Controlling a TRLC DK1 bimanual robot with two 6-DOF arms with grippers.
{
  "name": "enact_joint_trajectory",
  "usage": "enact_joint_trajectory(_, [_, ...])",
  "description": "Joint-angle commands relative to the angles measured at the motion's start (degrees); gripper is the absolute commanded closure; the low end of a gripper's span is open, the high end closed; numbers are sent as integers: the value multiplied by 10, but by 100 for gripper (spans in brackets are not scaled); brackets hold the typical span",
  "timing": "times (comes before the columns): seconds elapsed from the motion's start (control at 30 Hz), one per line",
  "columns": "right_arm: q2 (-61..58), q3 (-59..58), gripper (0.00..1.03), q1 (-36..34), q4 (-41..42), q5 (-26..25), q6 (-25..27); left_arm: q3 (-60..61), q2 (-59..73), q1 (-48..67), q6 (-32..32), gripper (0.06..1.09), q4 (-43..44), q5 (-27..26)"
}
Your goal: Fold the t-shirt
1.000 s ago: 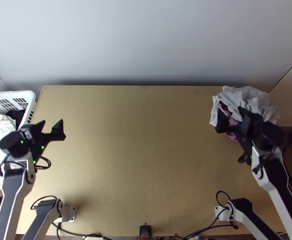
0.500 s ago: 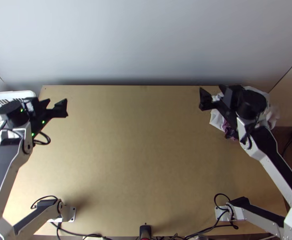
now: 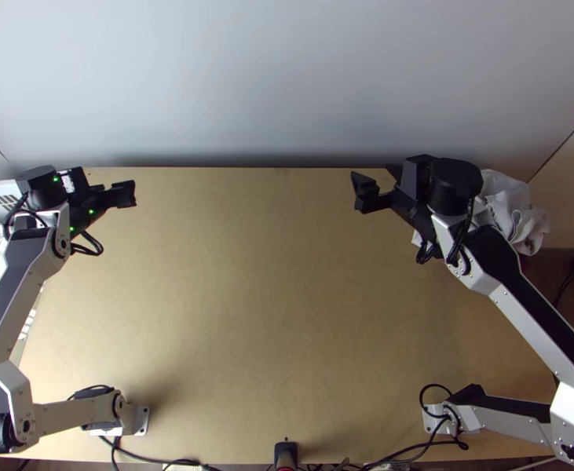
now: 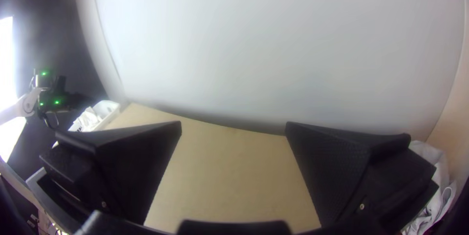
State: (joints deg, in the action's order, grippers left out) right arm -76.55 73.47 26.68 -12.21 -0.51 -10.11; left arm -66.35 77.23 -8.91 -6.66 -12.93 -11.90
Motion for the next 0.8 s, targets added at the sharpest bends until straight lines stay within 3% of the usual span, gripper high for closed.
enact_joint_trajectory(0.0, [3, 15, 4, 52, -27, 20, -24, -13, 38, -55, -4, 11, -27, 7])
enact_joint_trajectory(0.43, [26, 10, 4, 157, -48, 23, -26, -25, 87, -241, 60, 11, -62, 8])
enact_joint_trajectory(0.77, [21, 22, 4, 206, -56, 25, -42, -86, 187, -348, 68, 11, -57, 8])
